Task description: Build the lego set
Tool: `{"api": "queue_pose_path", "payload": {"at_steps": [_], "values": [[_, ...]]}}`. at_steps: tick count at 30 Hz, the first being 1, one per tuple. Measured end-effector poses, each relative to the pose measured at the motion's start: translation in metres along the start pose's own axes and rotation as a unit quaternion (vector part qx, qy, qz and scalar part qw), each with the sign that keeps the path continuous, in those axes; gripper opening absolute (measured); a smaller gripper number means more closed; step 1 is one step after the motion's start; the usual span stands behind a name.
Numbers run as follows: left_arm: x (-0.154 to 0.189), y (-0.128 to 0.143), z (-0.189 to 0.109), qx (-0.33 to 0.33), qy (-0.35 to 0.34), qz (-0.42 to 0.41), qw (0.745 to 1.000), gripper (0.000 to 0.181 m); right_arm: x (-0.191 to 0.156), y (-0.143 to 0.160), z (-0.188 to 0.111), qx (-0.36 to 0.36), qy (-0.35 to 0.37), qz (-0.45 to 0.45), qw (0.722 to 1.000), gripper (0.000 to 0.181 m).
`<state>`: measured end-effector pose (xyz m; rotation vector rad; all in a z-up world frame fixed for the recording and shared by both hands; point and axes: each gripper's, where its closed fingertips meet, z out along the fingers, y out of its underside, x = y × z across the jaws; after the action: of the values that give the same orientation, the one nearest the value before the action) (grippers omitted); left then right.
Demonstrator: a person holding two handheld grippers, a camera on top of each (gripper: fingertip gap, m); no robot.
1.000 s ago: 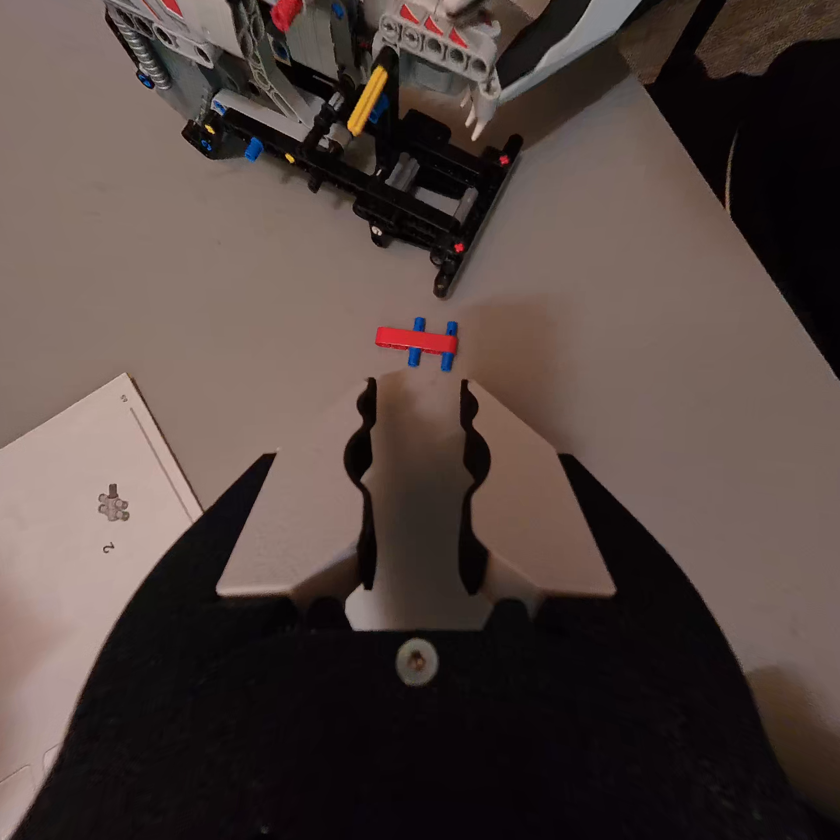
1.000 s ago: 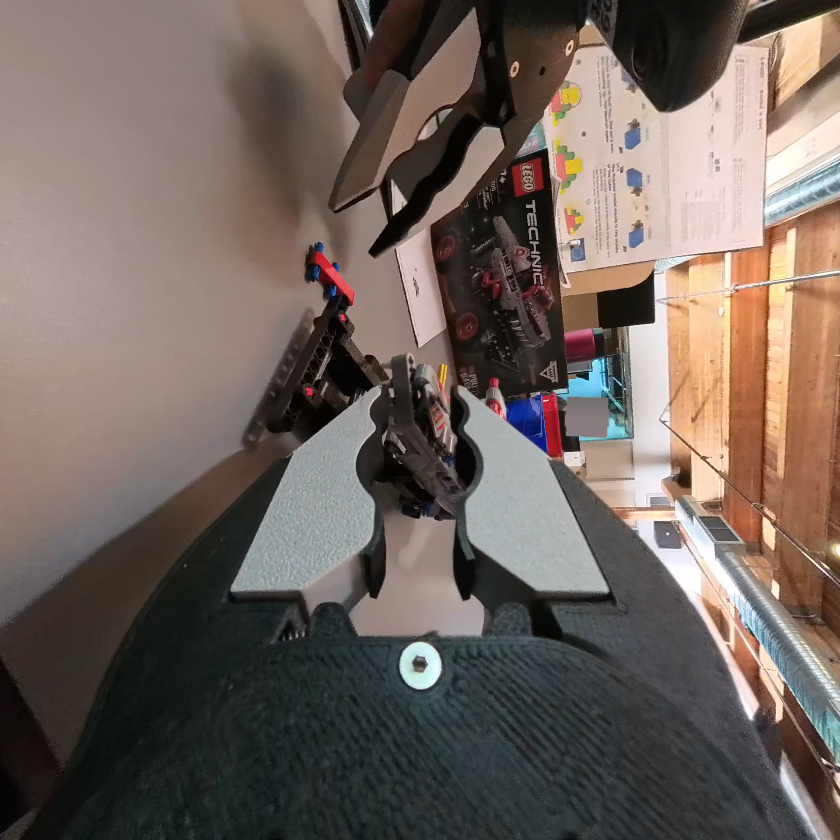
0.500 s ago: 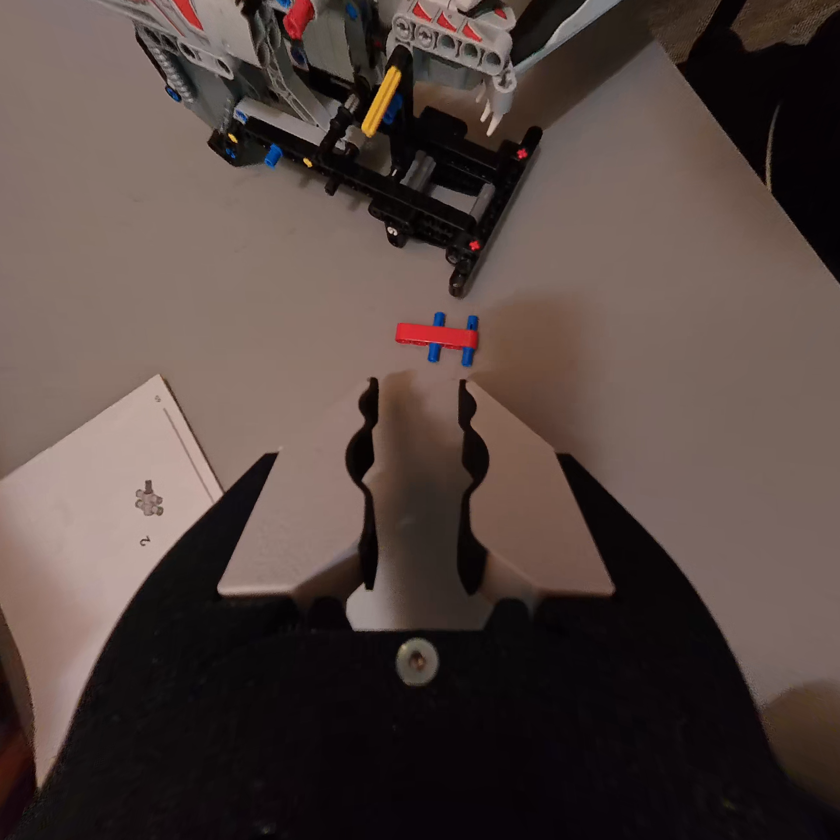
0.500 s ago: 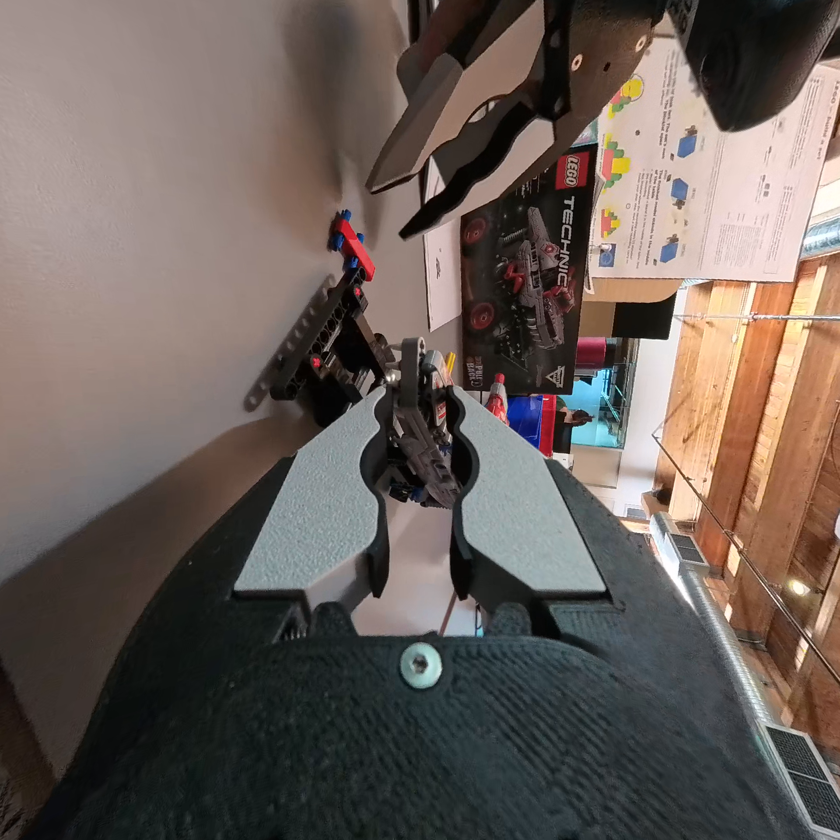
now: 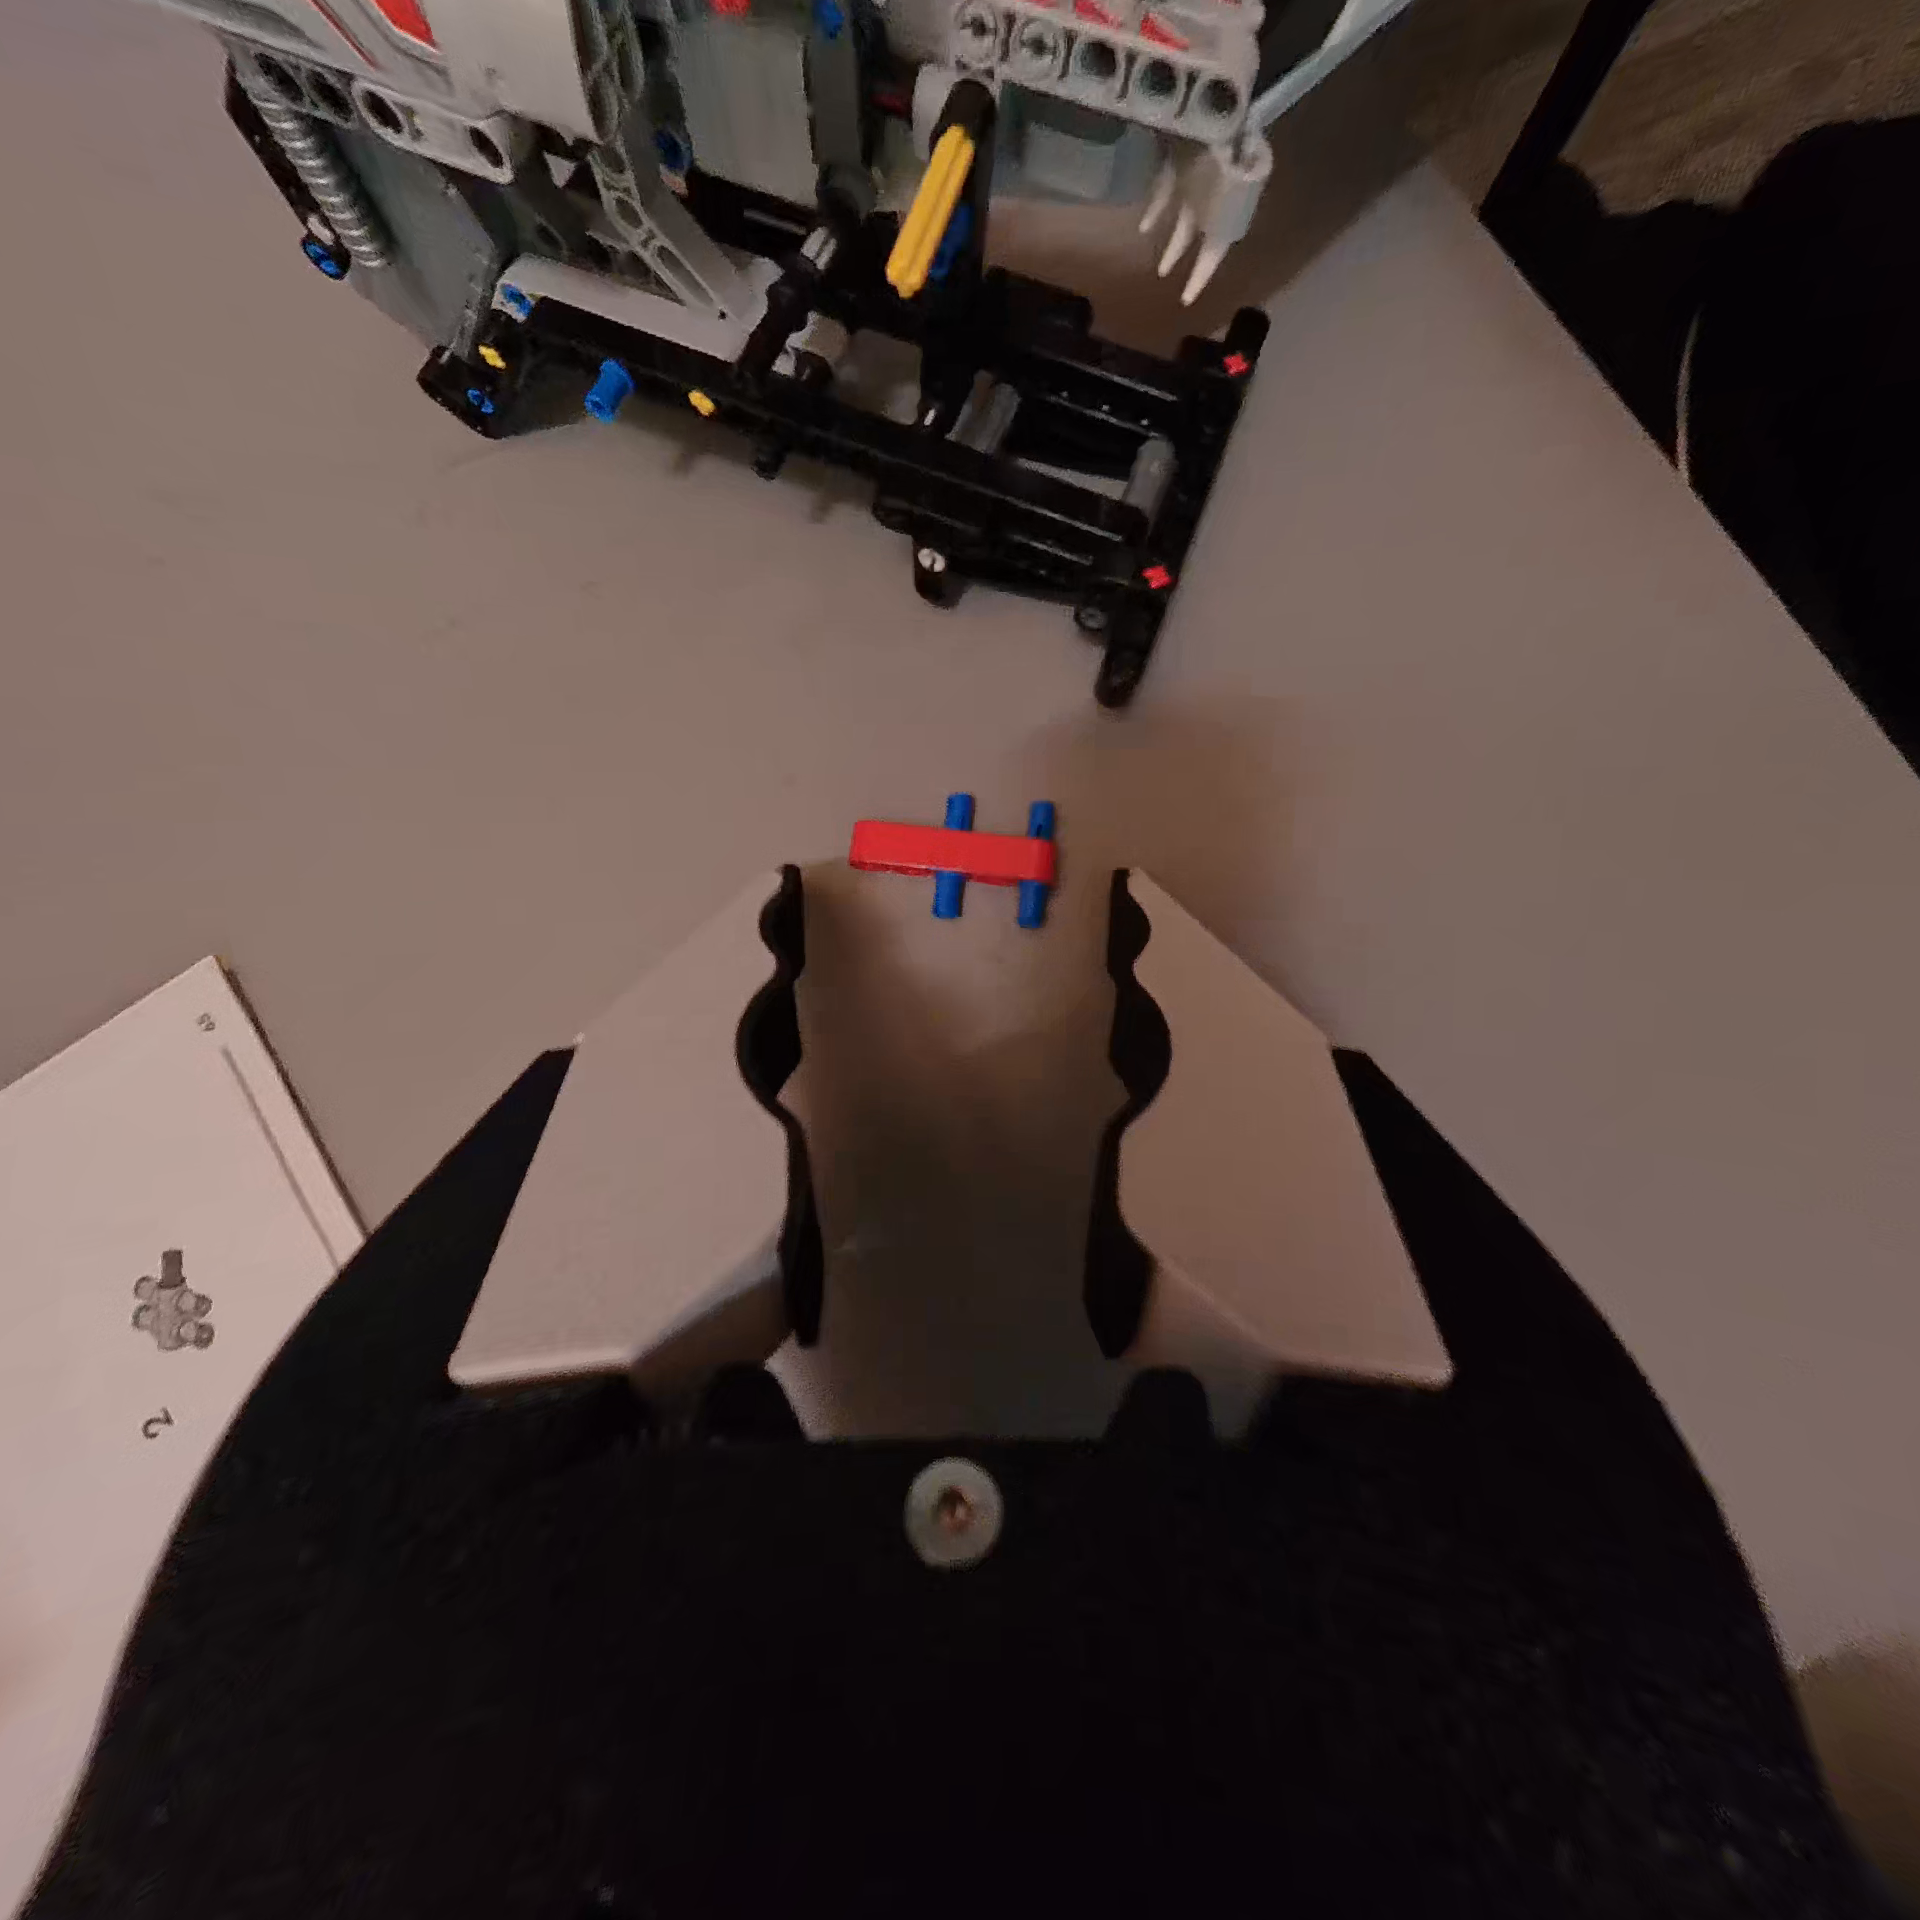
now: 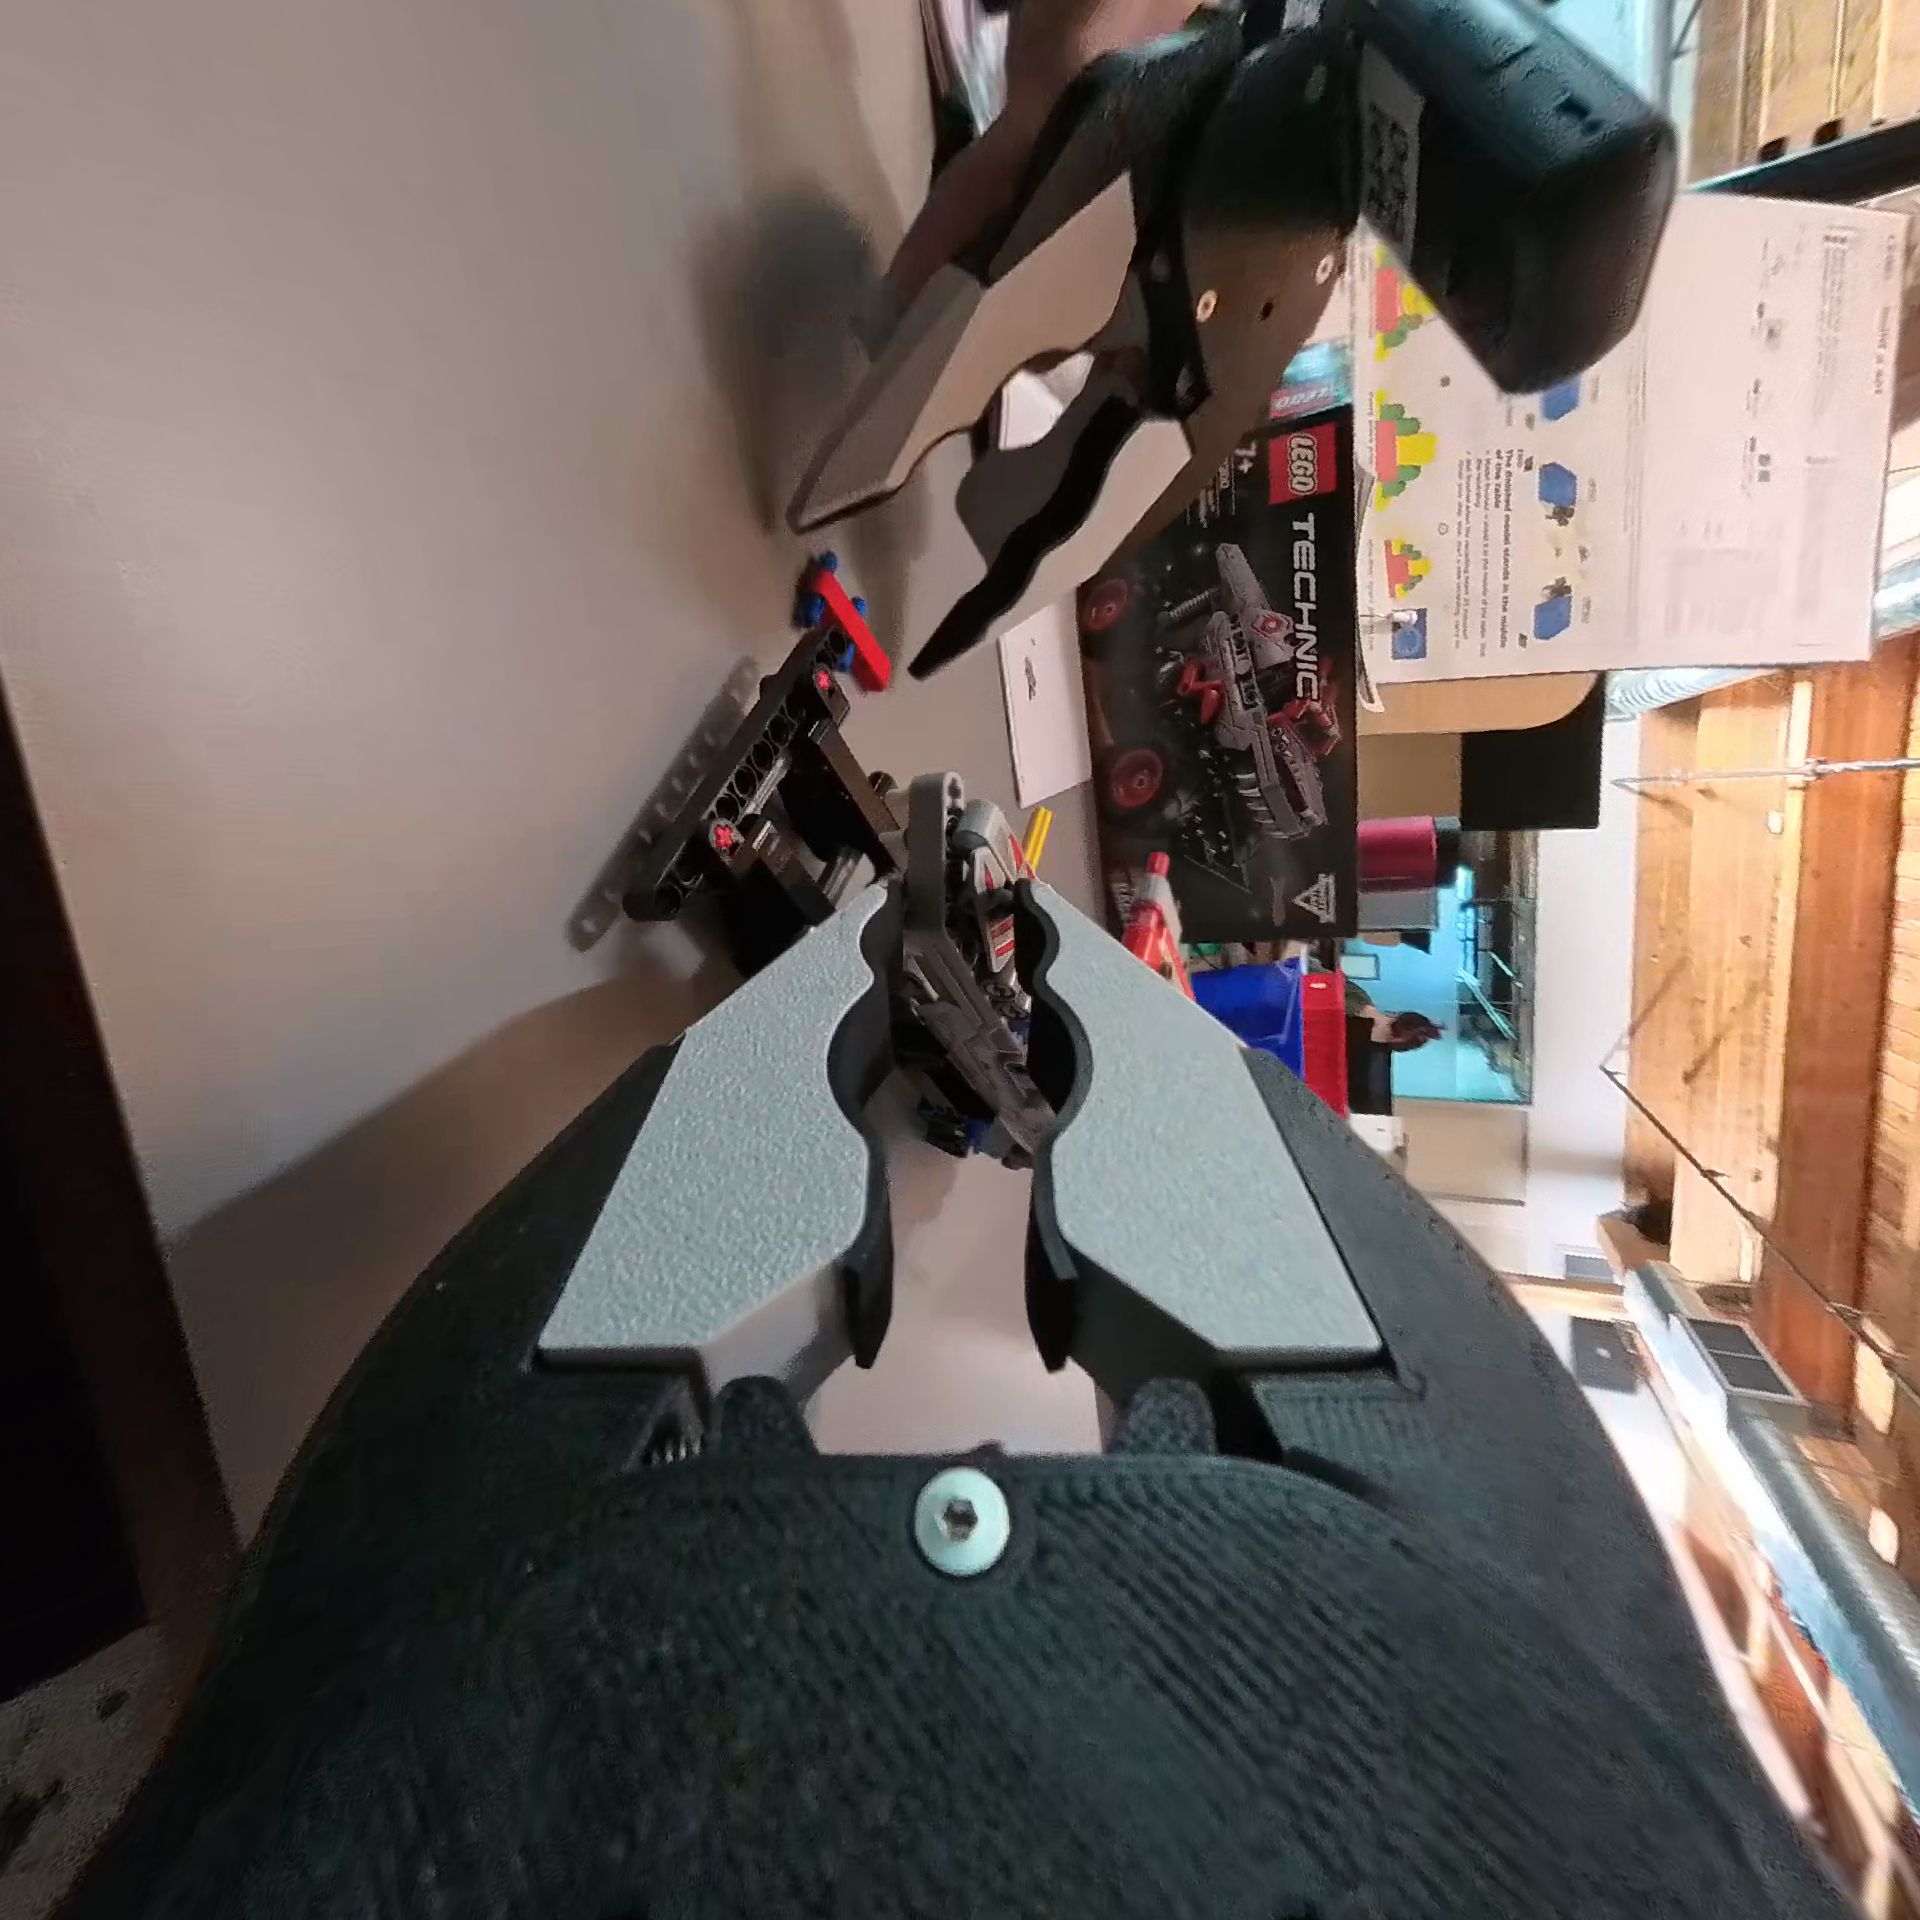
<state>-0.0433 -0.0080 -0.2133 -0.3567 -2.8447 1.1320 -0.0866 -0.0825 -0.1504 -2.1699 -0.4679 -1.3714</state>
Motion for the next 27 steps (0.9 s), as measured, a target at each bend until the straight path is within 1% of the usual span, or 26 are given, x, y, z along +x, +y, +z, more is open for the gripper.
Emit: {"api": "queue_pose_path", "payload": {"at_steps": [5,10,11,12,14,15,17,19,21,22,25,26,27], "values": [[0.005,-0.004,0.005,0.006,0.016,0.020,1.000,0.037,0.000,-0.001,-0.003,0.021,-0.008,0.029,0.999,0.019],[0.006,-0.005,0.006,0.024,0.017,-0.004,1.000,0.039,0.000,-0.003,0.002,0.017,0.001,0.024,1.000,0.020],[0.005,-0.005,0.006,0.022,0.012,-0.009,1.000,0.049,0.000,-0.003,0.003,0.016,0.002,0.021,1.000,0.020],[0.005,-0.005,0.003,0.019,0.004,-0.014,1.000,0.053,0.000,-0.003,0.003,0.015,0.002,0.021,1.000,0.020],[0.007,-0.007,-0.005,0.017,-0.009,-0.028,0.999,0.053,0.000,-0.004,0.004,0.014,0.001,0.025,1.000,0.020],[0.011,-0.008,-0.008,0.017,-0.013,-0.032,0.999,0.049,0.000,-0.004,0.005,0.013,0.001,0.024,1.000,0.020],[0.019,-0.009,-0.010,0.009,-0.026,-0.038,0.999,0.037,0.000,-0.005,0.007,0.011,0.001,0.021,1.000,0.020],[0.025,-0.003,-0.007,-0.020,-0.037,-0.043,0.998,0.036,-0.001,-0.005,0.008,0.010,0.001,0.021,1.000,0.020],[0.022,0.002,-0.002,-0.037,-0.069,-0.050,0.996,0.035,-0.001,-0.006,0.009,0.013,0.002,0.022,1.000,0.020],[0.023,-0.002,-0.001,-0.027,-0.070,-0.054,0.996,0.027,-0.001,-0.006,0.010,0.014,0.002,0.023,1.000,0.020],[0.021,-0.002,0.002,-0.028,-0.087,-0.053,0.994,0.005,-0.001,-0.005,0.010,0.018,0.003,0.029,0.999,0.020],[0.022,-0.002,0.003,-0.025,-0.085,-0.047,0.995,0.001,-0.002,-0.005,0.010,0.019,0.004,0.029,0.999,0.020],[0.022,-0.002,0.003,-0.025,-0.087,-0.050,0.995,0.002,-0.002,-0.005,0.010,0.019,0.005,0.029,0.999,0.020]]}}
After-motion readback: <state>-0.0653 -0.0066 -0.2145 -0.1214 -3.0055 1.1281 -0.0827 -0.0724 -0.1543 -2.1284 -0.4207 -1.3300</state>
